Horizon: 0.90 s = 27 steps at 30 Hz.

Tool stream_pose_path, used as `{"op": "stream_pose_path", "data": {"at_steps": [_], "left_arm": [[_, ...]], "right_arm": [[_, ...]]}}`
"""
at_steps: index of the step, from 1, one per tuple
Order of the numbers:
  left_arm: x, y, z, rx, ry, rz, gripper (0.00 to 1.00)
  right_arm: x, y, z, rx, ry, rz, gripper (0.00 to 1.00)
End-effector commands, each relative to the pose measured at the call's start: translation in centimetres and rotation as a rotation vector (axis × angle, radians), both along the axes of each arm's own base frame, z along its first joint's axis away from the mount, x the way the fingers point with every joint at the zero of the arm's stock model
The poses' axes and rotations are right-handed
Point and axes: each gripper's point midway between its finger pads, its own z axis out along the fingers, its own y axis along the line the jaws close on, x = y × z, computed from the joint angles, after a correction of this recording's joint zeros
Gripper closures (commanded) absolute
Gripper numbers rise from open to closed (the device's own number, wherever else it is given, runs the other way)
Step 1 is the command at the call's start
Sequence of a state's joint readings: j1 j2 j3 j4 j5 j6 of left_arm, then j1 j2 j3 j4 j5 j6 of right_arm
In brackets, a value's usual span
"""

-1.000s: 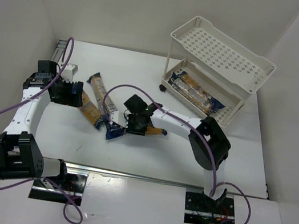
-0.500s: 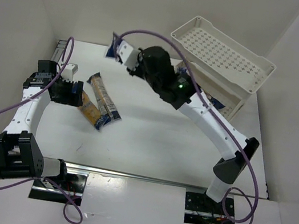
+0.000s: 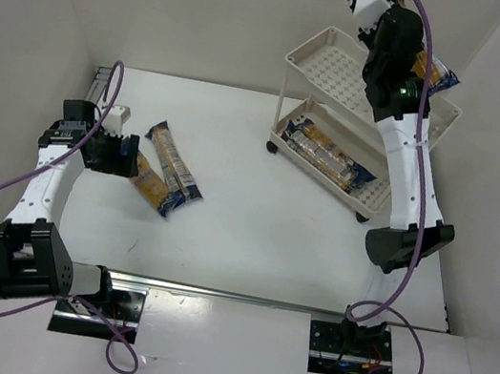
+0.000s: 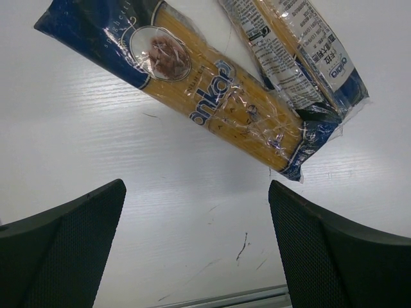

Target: Place and organize the pasta boxes and bags onto the shelf

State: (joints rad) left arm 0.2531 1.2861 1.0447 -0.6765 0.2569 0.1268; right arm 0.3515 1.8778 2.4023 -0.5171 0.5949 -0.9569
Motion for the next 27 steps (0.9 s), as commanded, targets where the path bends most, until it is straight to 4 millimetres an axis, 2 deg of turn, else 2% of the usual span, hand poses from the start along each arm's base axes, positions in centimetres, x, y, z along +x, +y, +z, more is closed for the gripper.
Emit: {"op": "stream_pose_path", "data": {"at_steps": [1, 4, 7, 10, 12, 14, 15, 16, 20, 22, 25, 27], "left_arm": [[1.3, 0.1, 1.9, -0.004, -0.069, -0.005, 0.01], [1.3, 0.1, 1.9, -0.004, -0.069, -0.005, 0.01], [1.3, -0.1, 2.0, -0.017, -0.069, -0.003, 0.01], [1.3, -0.1, 1.7, -0.020, -0.060, -0.003, 0.01], [1.5, 0.0, 2.0, -0.017, -0.069, -0.003, 0.01], [1.5, 0.0, 2.0, -0.017, -0.069, -0.003, 0.01], [1.5, 0.0, 2.0, -0.017, -0.069, -0.003, 0.01], [1.5, 0.0, 2.0, -0.017, -0.069, -0.003, 0.01], [1.5, 0.7, 1.5, 0.003, -0.044, 0.048, 0.01], [2.1, 1.0, 1.3, -0.008, -0.027, 0.076, 0.01], [3.8, 0.1, 1.3, -0.114, 0.028, 0.116, 0.01], [4.8, -1.2, 0.3, -0.242, 0.085, 0.175, 0.01]], "right_arm": [[0.8, 0.8, 1.2, 0.052, -0.064, 0.079, 1.00], [2.0, 0.7, -1.5, 0.061, 0.007, 0.099, 0.99], [2.3, 1.6, -2.7, 0.077, 0.046, 0.144, 0.99], [2.5, 1.7, -4.2, 0.080, 0.082, 0.142, 0.95], [3.1, 1.7, -6.0, 0.069, 0.122, 0.129, 0.88], [3.2, 1.7, -6.6, 0.064, 0.141, 0.128, 0.47], [3.2, 1.6, -7.1, 0.073, 0.149, 0.115, 0.31], [3.2, 1.6, -7.1, 0.073, 0.149, 0.115, 0.23], [2.6, 1.2, -4.5, 0.103, 0.067, 0.105, 0.11], [1.5, 0.7, -2.2, 0.131, 0.000, 0.097, 0.09], [-0.3, 0.9, 1.3, 0.203, -0.113, 0.097, 0.08], [-1.4, 0.5, 3.0, 0.268, -0.178, 0.094, 0.08]]}}
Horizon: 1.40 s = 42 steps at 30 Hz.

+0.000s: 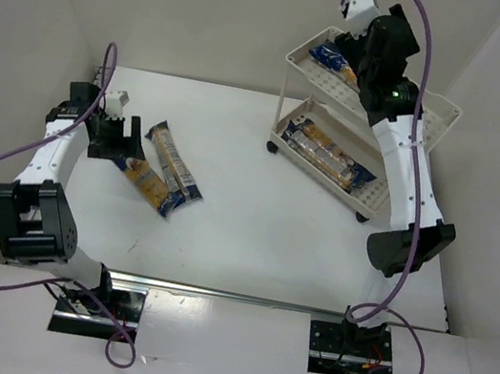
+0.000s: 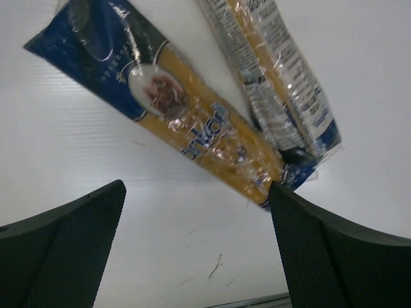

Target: Place and organize the pasta boxes and bags onto the shelf

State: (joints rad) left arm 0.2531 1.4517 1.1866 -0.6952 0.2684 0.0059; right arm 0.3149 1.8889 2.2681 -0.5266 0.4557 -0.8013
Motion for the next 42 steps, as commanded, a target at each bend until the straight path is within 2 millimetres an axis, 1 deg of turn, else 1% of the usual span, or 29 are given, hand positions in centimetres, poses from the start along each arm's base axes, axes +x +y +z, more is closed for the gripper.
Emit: {"op": "stream_pose_path", "data": {"at_steps": [1, 2, 3, 4, 5, 6, 7, 8, 9, 11, 12, 13, 15, 19, 21, 24, 25, 28, 30, 31, 32, 33, 34, 35, 36, 38, 39, 41, 42], "left_arm": [[2.2, -1.6, 0.2, -0.189, 0.033, 0.110, 0.01], [2.6, -1.9, -1.3, -0.227, 0.081, 0.137, 0.01], [2.9, -2.0, -2.0, -0.261, 0.107, 0.186, 0.01], [3.0, -2.1, -2.9, -0.277, 0.139, 0.209, 0.01], [2.9, -2.1, -4.5, -0.293, 0.191, 0.228, 0.01], [2.9, -1.9, -5.3, -0.291, 0.219, 0.261, 0.01], [2.6, -1.9, -6.1, -0.291, 0.252, 0.278, 0.01], [2.2, -1.8, -7.4, -0.291, 0.302, 0.299, 0.01], [2.1, -1.6, -8.2, -0.280, 0.323, 0.308, 0.01], [1.0, -0.7, -9.9, -0.222, 0.397, 0.359, 0.01], [0.9, -0.3, -10.1, -0.201, 0.398, 0.369, 0.01], [0.5, 0.0, -10.5, -0.181, 0.422, 0.391, 0.01], [0.5, -0.4, -10.9, -0.184, 0.438, 0.391, 0.01], [2.3, -1.4, -11.1, -0.240, 0.428, 0.377, 0.01], [3.4, -2.1, -10.8, -0.274, 0.412, 0.350, 0.01], [3.7, -2.4, -10.4, -0.294, 0.402, 0.339, 0.01], [3.7, -2.8, -10.4, -0.292, 0.403, 0.330, 0.01], [3.6, -2.6, -11.8, -0.283, 0.432, 0.339, 0.01], [2.5, -2.4, -13.5, -0.260, 0.485, 0.355, 0.01], [2.4, -2.4, -13.7, -0.260, 0.485, 0.355, 0.01], [1.7, -2.3, -14.8, -0.245, 0.519, 0.364, 0.03], [2.0, -2.0, -14.9, -0.230, 0.504, 0.353, 0.15], [1.1, -1.6, -15.9, -0.199, 0.532, 0.357, 0.63], [0.7, -1.4, -16.6, -0.181, 0.547, 0.365, 0.83], [0.6, -1.1, -16.7, -0.163, 0.545, 0.352, 0.91], [-0.1, -1.1, -17.5, -0.152, 0.558, 0.321, 0.98], [-0.1, -1.1, -17.5, -0.148, 0.557, 0.311, 1.00], [0.1, -1.2, -16.8, -0.148, 0.521, 0.253, 1.00], [0.8, -0.9, -16.1, -0.136, 0.487, 0.226, 1.00]], "right_arm": [[-5.4, -1.2, 11.1, 0.230, -0.331, -0.022, 0.08], [-6.1, -1.6, 11.7, 0.257, -0.349, -0.033, 0.08], [-6.5, -1.6, 11.7, 0.273, -0.353, -0.032, 0.08], [-7.8, -2.2, 12.7, 0.297, -0.387, -0.042, 0.08], [-8.3, -2.5, 12.8, 0.308, -0.394, -0.050, 0.08], [-8.1, -2.6, 11.6, 0.303, -0.380, -0.061, 0.08], [-8.3, -2.8, 11.2, 0.303, -0.380, -0.073, 0.08], [-9.3, -3.6, 11.4, 0.308, -0.394, -0.101, 0.08], [-8.8, -3.6, 9.6, 0.294, -0.361, -0.121, 0.08], [-8.8, -4.1, 8.5, 0.286, -0.343, -0.154, 0.08], [-8.4, -3.9, 7.5, 0.276, -0.321, -0.156, 0.08], [-8.4, -3.9, 7.5, 0.276, -0.321, -0.156, 0.08], [-7.8, -3.7, 6.4, 0.285, -0.296, -0.158, 0.08], [-6.6, -3.2, 4.4, 0.264, -0.247, -0.163, 0.08], [-6.2, -3.1, 3.9, 0.259, -0.237, -0.164, 0.08], [-5.8, -2.8, 3.3, 0.252, -0.218, -0.156, 0.08], [-5.5, -2.6, 2.6, 0.253, -0.199, -0.149, 0.08], [-5.4, -2.5, 2.2, 0.249, -0.189, -0.150, 0.08], [-5.0, -2.4, 1.8, 0.245, -0.181, -0.151, 0.08], [-5.0, -2.4, 1.8, 0.245, -0.181, -0.151, 0.08], [-5.1, -2.5, 1.8, 0.236, -0.179, -0.150, 0.08], [-5.1, -2.5, 1.8, 0.236, -0.179, -0.150, 0.11], [-5.1, -2.5, 1.8, 0.236, -0.179, -0.150, 0.13], [-5.1, -2.5, 2.2, 0.240, -0.187, -0.149, 0.17], [-5.1, -2.5, 2.2, 0.240, -0.187, -0.149, 0.18], [-5.0, -2.4, 1.7, 0.235, -0.176, -0.150, 0.21], [-5.4, -2.6, 2.2, 0.231, -0.185, -0.149, 0.22], [-5.6, -2.7, 1.7, 0.225, -0.173, -0.150, 0.23], [-5.5, -2.7, 1.2, 0.221, -0.163, -0.151, 0.25]]}}
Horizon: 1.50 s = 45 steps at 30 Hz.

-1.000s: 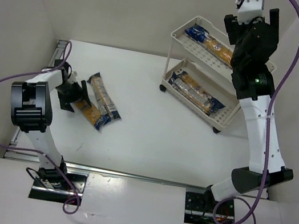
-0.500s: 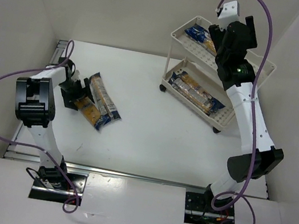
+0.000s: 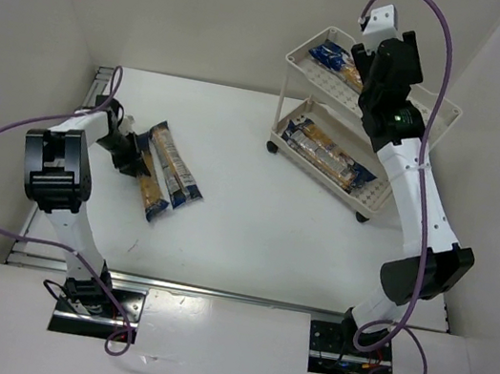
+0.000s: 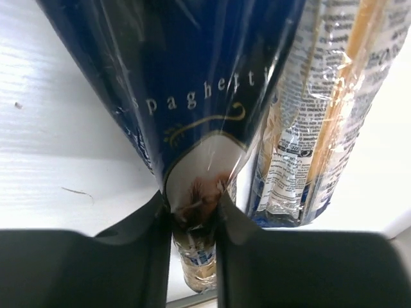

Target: Place and organize the pasta boxes and bags onto the shelf

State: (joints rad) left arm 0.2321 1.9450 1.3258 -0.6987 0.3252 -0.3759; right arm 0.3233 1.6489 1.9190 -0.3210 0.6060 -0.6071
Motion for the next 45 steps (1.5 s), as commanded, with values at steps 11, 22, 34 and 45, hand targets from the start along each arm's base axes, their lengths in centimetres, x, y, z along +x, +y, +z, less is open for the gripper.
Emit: {"op": "stream_pose_path", "data": {"at_steps": [11, 22, 34, 45], "left_arm": [[1.2, 4.5, 13.3, 0.671, -0.508, -0.581, 1.00], [0.9, -4.5, 23.2, 1.402, -0.889, -1.197, 1.00], [2.6, -37.3, 30.7, 1.632, -1.795, -1.674, 1.00], [7.6, -48.7, 31.6, 1.635, -2.077, -1.657, 1.00]], "right_arm": [[-3.3, -0.3, 2.7, 0.013, -0.073, 0.043, 0.30], [-5.3, -0.8, 5.6, 0.047, -0.148, 0.054, 0.30], [-9.4, -2.1, 7.5, 0.060, -0.218, 0.063, 0.30], [-11.8, -3.1, 4.2, 0.005, -0.166, 0.061, 0.30]]}}
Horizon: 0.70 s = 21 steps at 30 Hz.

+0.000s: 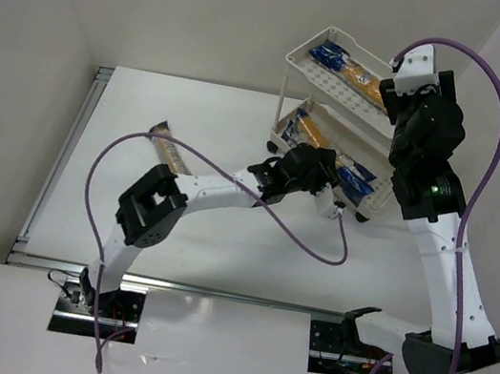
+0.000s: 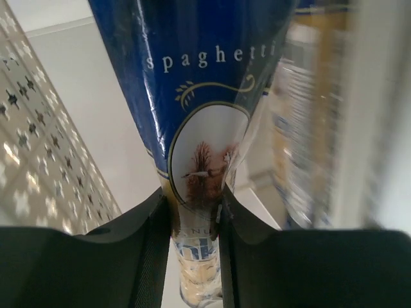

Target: Place and organize the pasta boxes and bags onto the shelf

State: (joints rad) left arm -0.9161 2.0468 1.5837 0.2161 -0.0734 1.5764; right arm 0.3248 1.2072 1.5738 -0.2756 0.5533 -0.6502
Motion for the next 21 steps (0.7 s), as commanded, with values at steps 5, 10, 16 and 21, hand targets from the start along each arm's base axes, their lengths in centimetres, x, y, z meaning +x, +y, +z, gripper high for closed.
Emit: {"op": "stream_pose_path", "data": {"at_steps": [5, 10, 16, 21], "left_arm": [[6.6, -3.1, 12.9, -0.246, -0.305, -0.046, 1.00], [8.1, -3.5, 11.2, -0.223, -0.280, -0.061, 1.00], [11.6, -3.9, 8.4, -0.217, -0.209, 0.006, 0.89], [12.7, -4.1, 10.9, -0.277, -0.203, 0.048, 0.73]], "right_arm": [[-0.3, 0.1, 0.3, 0.000, -0.033, 0.008, 0.30], [-0.7, 0.0, 0.6, -0.006, -0.040, 0.007, 0.30], [-0.2, 0.3, -0.1, -0.022, -0.021, 0.016, 0.30], [0.2, 0.4, -0.4, -0.025, -0.012, 0.016, 0.29]]}}
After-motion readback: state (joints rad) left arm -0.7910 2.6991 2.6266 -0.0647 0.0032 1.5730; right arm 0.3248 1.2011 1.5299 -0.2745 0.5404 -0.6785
